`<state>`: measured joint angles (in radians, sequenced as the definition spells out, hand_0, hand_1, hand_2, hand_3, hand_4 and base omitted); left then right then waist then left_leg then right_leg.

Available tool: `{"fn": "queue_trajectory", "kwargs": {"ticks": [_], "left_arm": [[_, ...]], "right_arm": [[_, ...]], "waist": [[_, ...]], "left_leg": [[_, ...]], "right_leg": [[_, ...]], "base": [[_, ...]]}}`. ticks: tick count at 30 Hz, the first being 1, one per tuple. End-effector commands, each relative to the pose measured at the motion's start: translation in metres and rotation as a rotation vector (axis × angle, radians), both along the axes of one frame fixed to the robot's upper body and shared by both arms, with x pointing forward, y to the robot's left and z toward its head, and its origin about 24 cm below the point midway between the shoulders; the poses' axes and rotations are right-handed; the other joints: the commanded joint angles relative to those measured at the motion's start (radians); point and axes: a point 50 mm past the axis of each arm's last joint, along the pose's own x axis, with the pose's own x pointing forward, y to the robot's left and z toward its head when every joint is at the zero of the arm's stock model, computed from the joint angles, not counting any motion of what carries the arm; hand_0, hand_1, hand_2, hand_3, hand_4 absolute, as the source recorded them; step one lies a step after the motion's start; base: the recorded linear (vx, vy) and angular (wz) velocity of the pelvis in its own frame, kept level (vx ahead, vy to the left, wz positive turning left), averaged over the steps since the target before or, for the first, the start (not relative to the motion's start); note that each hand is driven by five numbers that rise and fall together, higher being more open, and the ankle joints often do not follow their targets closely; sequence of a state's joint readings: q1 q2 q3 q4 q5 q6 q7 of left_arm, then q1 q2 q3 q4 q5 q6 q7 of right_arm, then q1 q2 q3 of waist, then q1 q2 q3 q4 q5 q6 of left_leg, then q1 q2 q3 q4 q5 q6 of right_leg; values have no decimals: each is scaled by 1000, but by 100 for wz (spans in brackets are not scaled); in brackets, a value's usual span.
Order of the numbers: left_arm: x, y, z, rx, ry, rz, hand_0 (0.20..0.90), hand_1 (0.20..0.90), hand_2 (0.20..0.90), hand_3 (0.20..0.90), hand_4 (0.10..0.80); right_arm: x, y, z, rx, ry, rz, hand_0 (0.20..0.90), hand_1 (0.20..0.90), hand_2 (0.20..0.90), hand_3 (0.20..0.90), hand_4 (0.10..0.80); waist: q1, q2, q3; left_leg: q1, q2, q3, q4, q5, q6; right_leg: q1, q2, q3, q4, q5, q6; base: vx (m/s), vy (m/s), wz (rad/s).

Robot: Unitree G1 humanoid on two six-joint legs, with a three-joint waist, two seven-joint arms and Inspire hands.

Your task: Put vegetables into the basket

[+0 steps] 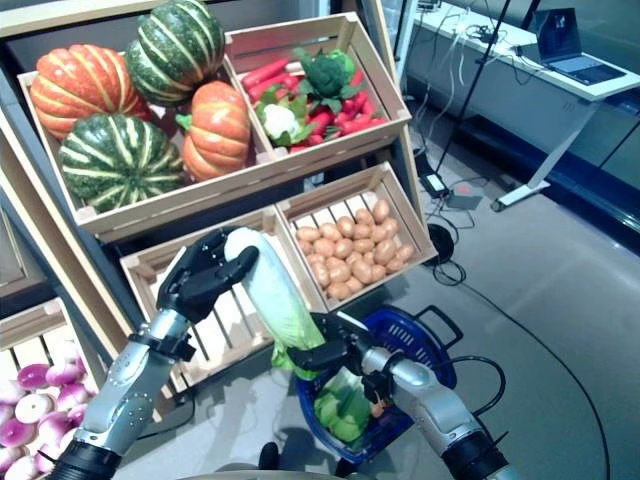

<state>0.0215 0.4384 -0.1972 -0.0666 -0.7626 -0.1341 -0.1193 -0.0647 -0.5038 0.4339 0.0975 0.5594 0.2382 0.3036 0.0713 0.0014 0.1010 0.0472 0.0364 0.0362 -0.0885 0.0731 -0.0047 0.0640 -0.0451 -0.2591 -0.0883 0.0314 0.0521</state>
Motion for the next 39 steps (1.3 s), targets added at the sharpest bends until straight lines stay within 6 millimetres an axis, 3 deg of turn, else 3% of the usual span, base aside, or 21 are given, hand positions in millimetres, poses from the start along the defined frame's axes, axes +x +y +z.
{"fn": "queue_trajectory", "kwargs": {"ticks": [1, 6, 7, 8, 17, 20, 28, 34, 39], "left_arm": [[12, -24, 41, -80, -209, -176, 300, 300, 300, 300, 400], [10, -25, 40, -33, -210, -201, 300, 300, 300, 300, 400], [10, -24, 39, -15, -206, -199, 434, 434, 434, 434, 489], [10, -22, 38, -4, -194, -182, 900, 900, 900, 900, 800], [11, 5, 35, 19, -151, -49, 900, 900, 900, 900, 800], [6, 17, 34, 42, -147, -4, 900, 900, 900, 900, 800], [1, 33, 37, 51, -155, 57, 900, 900, 900, 900, 800], [8, 35, 52, 66, -255, 82, 900, 900, 900, 900, 800], [18, 34, 79, 77, -416, 157, 900, 900, 900, 900, 800]], "right_arm": [[27, 13, 37, 144, -160, -4, 300, 300, 300, 300, 400], [25, 1, 32, 96, -155, -70, 300, 300, 300, 300, 400], [26, -3, 32, 85, -159, -95, 300, 300, 300, 300, 400], [26, -9, 33, 78, -166, -126, 300, 300, 300, 300, 400], [30, -55, 55, 75, -311, -428, 300, 300, 300, 300, 400], [22, -81, 63, 88, -380, -592, 300, 300, 300, 300, 400], [9, -120, 75, 119, -514, -894, 300, 300, 300, 300, 400], [16, -131, 83, 205, -593, -1076, 300, 300, 300, 300, 400], [30, -134, 91, 245, -621, -1155, 300, 300, 300, 300, 400]], "waist": [[2, -45, -85], [-2, -45, -86], [-4, -45, -86], [-7, -45, -85], [-24, -41, -67], [-41, -41, -56], [-60, -41, -18], [-68, -27, 108], [-74, -3, 243]], "left_leg": [[12, -5, 14, 1, -63, -22], [12, -4, 18, 1, -64, -21], [12, -3, 20, 1, -63, -21], [12, -2, 21, 1, -63, -21], [10, 5, 29, 1, -63, -20], [10, 9, 36, 1, -66, -20], [-11, 16, 52, 1, -63, -19], [-118, 21, 53, 44, -41, -22], [-265, 17, 43, 117, -14, -35]], "right_leg": [[27, -93, -3, 1, 31, 59], [27, -92, 1, 1, 32, 60], [26, -91, 2, 1, 32, 60], [24, -90, 5, 1, 33, 62], [17, -81, 18, 1, 34, 59], [12, -72, 29, 1, 30, 56], [-15, -49, 50, 2, 24, 46], [-132, -34, 71, 88, 3, 21], [-261, -13, 65, 180, -21, -5]], "base": [[0, 0, 0], [0, 0, 0], [0, 0, 0], [0, 0, 0], [-7, -14, -2], [-2, -50, -10], [-39, -56, -8], [-280, -54, -11], [-261, -67, 6]]}}
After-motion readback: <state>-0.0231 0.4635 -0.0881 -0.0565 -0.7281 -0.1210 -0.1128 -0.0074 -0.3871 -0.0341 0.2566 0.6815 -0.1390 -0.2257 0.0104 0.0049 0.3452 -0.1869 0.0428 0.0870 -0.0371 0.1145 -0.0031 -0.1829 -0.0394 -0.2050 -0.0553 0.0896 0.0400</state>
